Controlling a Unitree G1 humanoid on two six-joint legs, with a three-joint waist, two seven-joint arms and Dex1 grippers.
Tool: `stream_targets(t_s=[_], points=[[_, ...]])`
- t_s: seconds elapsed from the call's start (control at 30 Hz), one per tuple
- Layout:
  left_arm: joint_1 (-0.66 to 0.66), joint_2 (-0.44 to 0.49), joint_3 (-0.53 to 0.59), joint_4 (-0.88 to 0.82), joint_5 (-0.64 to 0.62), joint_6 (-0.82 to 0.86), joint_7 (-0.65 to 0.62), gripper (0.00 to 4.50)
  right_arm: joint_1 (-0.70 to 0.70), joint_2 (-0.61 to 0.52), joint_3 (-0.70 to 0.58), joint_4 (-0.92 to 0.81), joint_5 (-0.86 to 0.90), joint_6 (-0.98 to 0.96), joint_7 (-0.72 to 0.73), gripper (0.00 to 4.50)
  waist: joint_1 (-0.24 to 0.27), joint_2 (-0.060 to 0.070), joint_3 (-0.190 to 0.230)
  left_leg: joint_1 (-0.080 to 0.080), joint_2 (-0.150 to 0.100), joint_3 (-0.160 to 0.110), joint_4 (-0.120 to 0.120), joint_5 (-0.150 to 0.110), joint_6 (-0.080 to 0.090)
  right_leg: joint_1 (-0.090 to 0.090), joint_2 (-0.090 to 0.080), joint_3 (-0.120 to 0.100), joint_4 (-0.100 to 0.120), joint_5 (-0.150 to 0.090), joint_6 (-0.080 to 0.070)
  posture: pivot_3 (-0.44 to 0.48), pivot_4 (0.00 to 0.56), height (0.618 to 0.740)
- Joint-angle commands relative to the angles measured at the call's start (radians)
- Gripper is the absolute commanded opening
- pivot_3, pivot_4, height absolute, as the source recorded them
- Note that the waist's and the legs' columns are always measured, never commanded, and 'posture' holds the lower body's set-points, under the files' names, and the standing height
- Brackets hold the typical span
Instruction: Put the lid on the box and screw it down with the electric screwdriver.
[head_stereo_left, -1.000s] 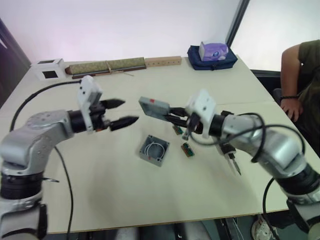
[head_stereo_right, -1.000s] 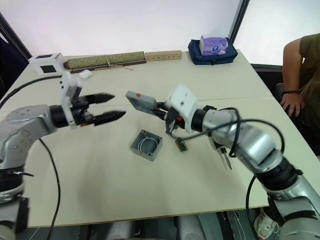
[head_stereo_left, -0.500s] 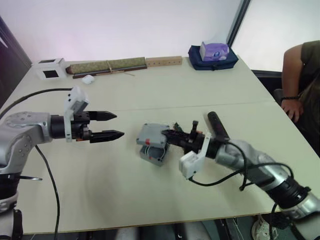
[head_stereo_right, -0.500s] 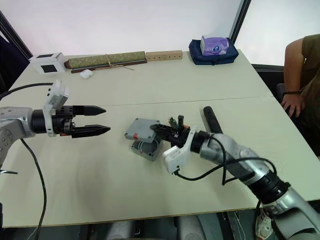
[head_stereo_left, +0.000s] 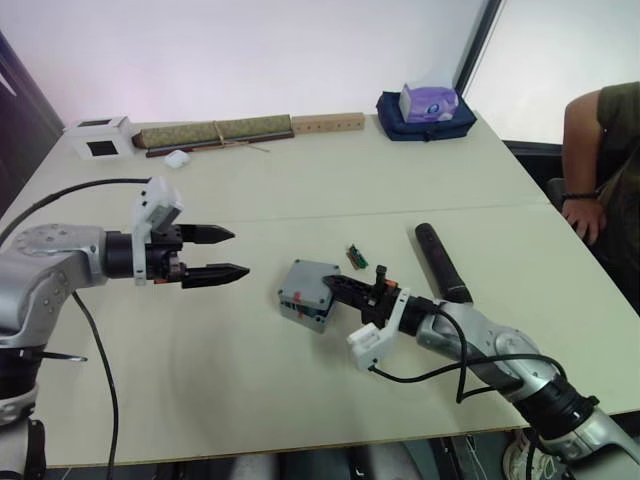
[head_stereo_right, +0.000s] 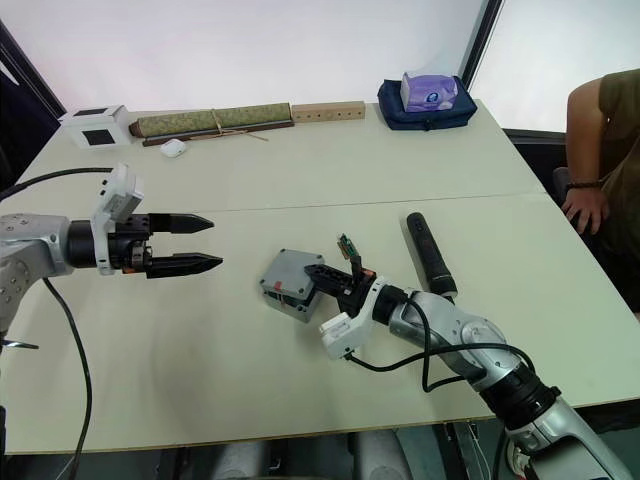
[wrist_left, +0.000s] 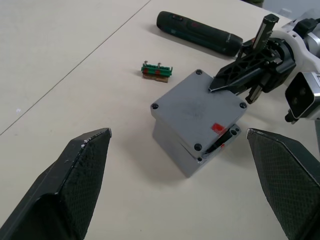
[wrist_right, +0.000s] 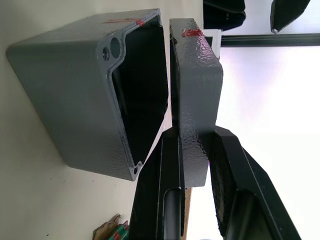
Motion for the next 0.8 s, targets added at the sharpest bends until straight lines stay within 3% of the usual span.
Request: stream_targets(t_s=[0.03, 0.8], points=[[0.004, 0.021, 0.022, -0.024, 0.001, -0.012, 0.003, 4.45, 0.016, 0.013, -0.030, -0.053, -0.028, 0.013, -0.012, 0.19, 0.000, 0.000, 0.000, 0.000, 0.000, 0.000, 0.000, 0.000, 0.000, 0.000, 0.000, 0.000, 0.000, 0.000, 0.000, 0.000, 0.150, 0.740], [-0.025, -0.017, -0.029, -0.027, 0.016, -0.024, 0.020, 4.45, 0.102, 0.016, -0.014, -0.064, -0.177, 0.027, -0.064, 0.19, 0.001, -0.001, -0.001, 0.001, 0.000, 0.000, 0.001, 0.000, 0.000, 0.002, 0.000, 0.000, 0.001, 0.000, 0.000, 0.000, 0.150, 0.740]])
